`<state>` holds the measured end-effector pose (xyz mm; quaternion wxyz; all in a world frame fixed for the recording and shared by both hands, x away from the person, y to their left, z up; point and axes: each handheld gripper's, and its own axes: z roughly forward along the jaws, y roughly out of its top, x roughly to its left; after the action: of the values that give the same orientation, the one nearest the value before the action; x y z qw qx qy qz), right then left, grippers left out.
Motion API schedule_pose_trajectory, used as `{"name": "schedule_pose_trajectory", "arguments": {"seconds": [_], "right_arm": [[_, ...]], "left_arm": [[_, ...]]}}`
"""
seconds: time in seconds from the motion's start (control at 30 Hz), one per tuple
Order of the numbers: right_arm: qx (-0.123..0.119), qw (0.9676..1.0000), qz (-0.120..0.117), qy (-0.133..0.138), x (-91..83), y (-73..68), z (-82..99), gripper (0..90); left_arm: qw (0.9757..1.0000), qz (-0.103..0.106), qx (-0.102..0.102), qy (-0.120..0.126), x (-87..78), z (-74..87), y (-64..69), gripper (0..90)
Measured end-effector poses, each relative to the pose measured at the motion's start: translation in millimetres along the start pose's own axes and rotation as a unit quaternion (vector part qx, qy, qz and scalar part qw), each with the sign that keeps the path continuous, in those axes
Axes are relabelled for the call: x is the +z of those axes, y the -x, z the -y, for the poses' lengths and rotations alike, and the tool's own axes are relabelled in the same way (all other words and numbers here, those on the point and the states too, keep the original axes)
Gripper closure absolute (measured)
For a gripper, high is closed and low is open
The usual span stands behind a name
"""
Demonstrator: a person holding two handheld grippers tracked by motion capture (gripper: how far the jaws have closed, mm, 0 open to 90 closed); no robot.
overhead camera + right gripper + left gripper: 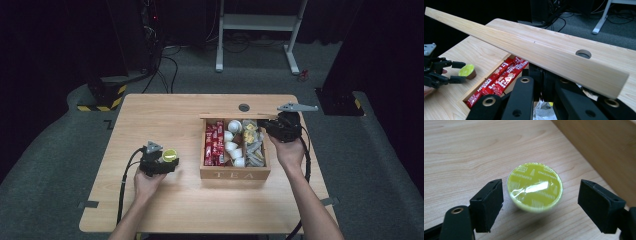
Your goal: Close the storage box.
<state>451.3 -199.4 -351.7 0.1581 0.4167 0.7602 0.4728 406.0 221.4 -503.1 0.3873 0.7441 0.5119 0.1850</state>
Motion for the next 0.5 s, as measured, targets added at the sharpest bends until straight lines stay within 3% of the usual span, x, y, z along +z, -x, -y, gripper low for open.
{"name": "schedule_pose_trajectory", "arguments": {"seconds": [0.27, 0.5], "right_arm": [[0.004, 1.0000, -0.003, 0.003, 0.5, 1.1, 2.1, 88.3], [0.009, 0.9999, -0.006, 0.005, 1.8, 2.9, 2.5, 88.3]], "left_arm": [[0.9992, 0.011, -0.016, 0.034, -24.8, -1.1, -8.5, 24.6], [0.9980, -0.002, -0.029, 0.057, -44.0, 3.5, -19.5, 29.2]]}}
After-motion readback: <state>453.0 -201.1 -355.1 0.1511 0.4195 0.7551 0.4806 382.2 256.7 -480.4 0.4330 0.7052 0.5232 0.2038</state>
